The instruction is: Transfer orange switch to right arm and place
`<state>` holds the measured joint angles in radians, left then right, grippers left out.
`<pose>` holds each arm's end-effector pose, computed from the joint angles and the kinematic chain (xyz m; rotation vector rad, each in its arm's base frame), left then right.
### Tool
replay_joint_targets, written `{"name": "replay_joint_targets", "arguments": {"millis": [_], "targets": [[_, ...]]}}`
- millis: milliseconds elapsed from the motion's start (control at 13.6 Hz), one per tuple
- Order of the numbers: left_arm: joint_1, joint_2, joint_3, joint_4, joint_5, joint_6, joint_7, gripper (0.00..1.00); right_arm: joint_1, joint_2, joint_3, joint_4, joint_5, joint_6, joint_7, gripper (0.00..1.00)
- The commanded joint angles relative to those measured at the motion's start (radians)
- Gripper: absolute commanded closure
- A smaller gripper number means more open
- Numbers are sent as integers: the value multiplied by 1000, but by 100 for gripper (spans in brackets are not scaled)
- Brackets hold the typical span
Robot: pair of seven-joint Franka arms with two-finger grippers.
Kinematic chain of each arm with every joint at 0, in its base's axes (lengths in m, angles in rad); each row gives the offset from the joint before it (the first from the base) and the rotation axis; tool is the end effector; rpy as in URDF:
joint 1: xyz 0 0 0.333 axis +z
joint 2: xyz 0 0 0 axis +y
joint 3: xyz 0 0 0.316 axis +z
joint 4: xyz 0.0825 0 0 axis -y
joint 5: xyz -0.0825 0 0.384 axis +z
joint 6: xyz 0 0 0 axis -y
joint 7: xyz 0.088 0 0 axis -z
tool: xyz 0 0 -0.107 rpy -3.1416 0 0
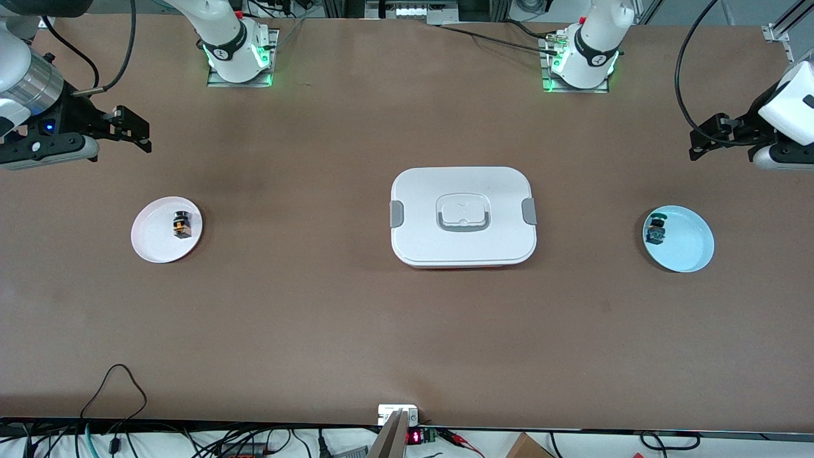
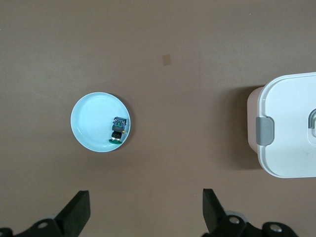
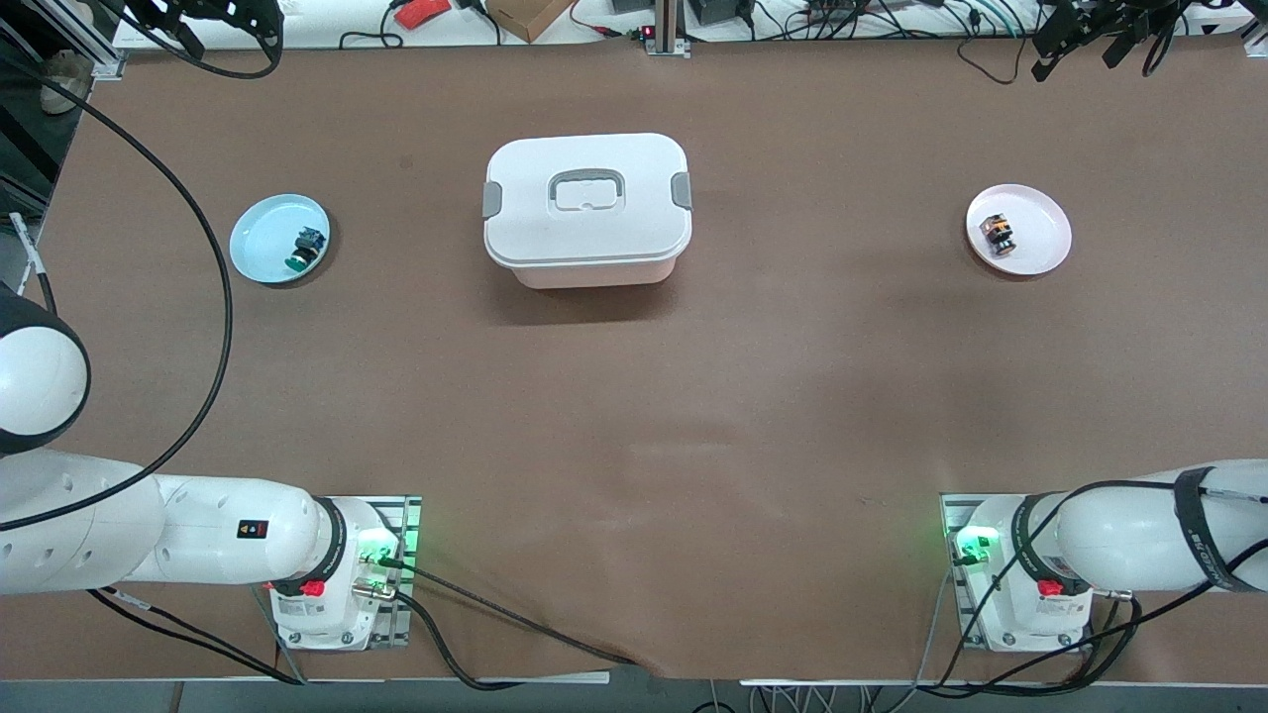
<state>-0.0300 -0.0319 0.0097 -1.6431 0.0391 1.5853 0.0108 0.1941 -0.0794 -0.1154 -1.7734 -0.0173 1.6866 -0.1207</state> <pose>0.5446 -0.0068 0.6092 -3.1020 0.0499 0.0399 0.5344 0.0384 0.5813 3.1177 0.3158 -0.0127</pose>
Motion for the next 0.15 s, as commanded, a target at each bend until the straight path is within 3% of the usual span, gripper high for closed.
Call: {"name": "replay_joint_targets", "arguments": {"millis": [0,73], "targets": [[-11,3,7,22,19,-18,0,0,1,13,-1,40,-7,-56,0,0],[-11,3,7,22,19,-18,-2,0,1,13,0,43,-7,-65,1,0]]}}
